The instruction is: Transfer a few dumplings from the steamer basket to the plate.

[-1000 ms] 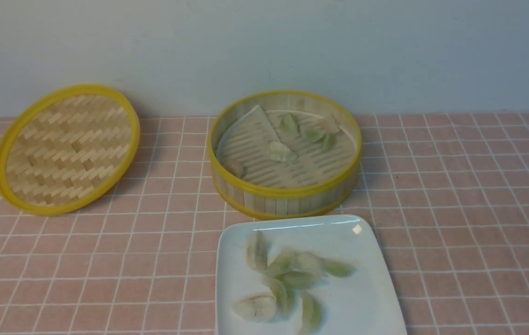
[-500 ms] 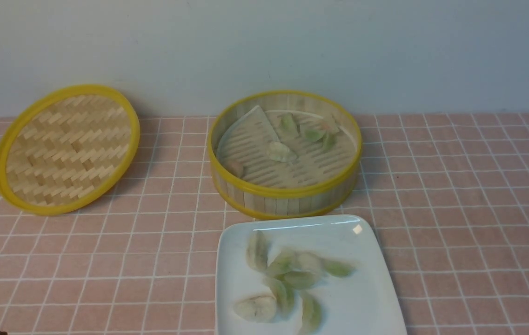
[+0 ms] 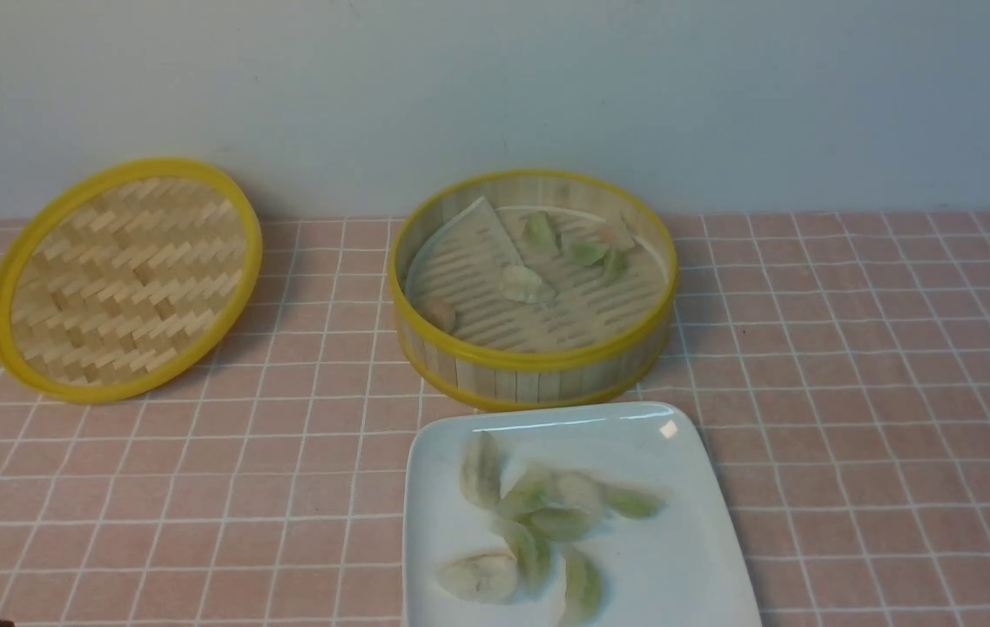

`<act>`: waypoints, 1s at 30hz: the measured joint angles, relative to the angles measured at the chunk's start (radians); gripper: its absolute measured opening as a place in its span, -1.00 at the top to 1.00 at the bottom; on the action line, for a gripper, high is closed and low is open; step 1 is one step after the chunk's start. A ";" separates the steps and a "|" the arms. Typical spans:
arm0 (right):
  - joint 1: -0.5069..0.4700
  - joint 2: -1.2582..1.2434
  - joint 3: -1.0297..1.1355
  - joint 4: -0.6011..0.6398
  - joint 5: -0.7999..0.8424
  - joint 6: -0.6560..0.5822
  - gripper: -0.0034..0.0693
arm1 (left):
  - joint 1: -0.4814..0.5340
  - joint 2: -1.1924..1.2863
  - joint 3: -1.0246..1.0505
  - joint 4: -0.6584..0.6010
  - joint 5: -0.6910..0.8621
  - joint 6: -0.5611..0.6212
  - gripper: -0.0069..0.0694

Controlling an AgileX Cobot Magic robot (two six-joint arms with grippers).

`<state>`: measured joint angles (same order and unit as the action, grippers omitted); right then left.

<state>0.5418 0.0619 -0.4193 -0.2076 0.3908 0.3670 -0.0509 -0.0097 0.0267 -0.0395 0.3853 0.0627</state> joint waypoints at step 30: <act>-0.533 -0.071 0.441 0.000 -0.006 -0.005 0.94 | 0.000 -0.001 0.000 -0.001 0.000 0.000 0.83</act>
<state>0.0090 -0.0092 0.0219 -0.2077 0.3845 0.3616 -0.0509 -0.0107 0.0267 -0.0407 0.3853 0.0627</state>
